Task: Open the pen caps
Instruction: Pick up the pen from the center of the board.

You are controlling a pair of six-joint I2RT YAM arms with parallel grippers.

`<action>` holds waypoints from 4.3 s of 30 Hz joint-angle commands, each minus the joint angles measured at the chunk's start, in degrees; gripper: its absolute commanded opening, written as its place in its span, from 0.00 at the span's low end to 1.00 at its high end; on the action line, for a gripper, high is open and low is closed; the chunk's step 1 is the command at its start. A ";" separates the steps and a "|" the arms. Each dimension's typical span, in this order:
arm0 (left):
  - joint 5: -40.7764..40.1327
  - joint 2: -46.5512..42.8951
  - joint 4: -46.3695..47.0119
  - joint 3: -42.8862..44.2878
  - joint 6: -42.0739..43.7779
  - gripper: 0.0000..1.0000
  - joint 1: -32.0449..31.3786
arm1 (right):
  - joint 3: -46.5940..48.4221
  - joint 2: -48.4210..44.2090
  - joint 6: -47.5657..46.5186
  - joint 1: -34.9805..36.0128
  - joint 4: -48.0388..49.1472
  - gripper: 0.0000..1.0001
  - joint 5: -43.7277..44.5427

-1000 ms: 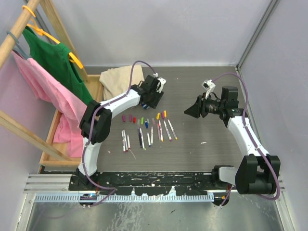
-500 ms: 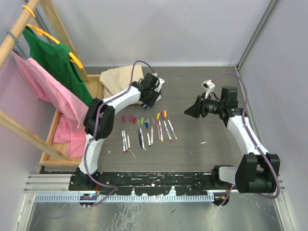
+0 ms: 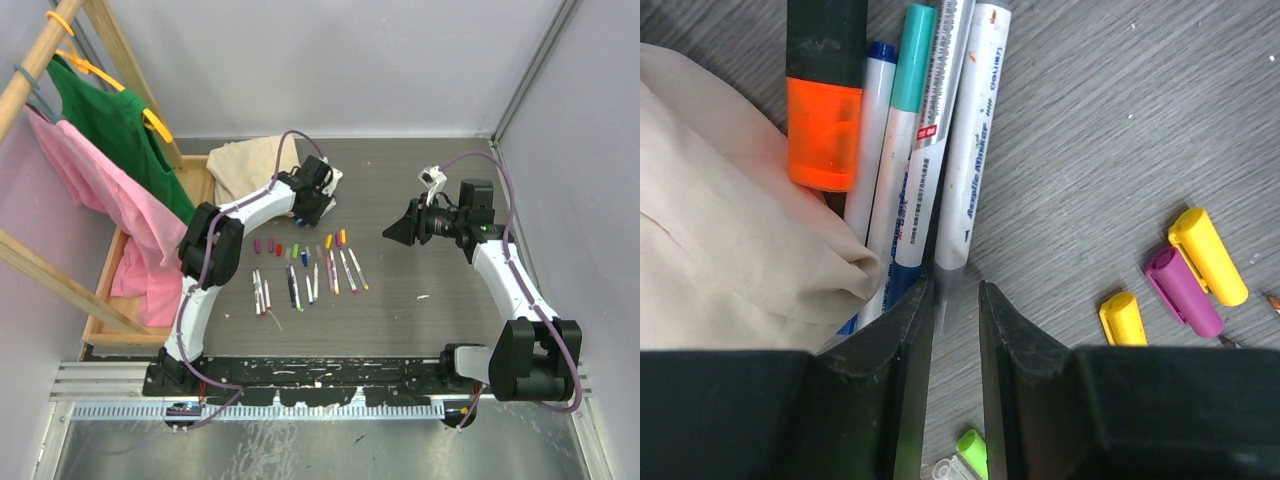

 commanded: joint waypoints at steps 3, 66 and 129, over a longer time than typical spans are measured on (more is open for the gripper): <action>0.83 0.19 -0.62 3.05 0.71 0.27 0.47 | 0.59 -0.03 -0.54 -0.17 1.04 0.45 -1.39; 38.09 -29.41 17.50 -28.96 -12.40 0.00 -0.70 | 5.92 -6.87 -84.54 11.19 -36.62 0.72 -9.13; 18.84 -68.69 72.43 -73.67 -39.74 0.98 -8.57 | 1.64 -14.71 -57.59 30.73 -24.22 0.01 16.10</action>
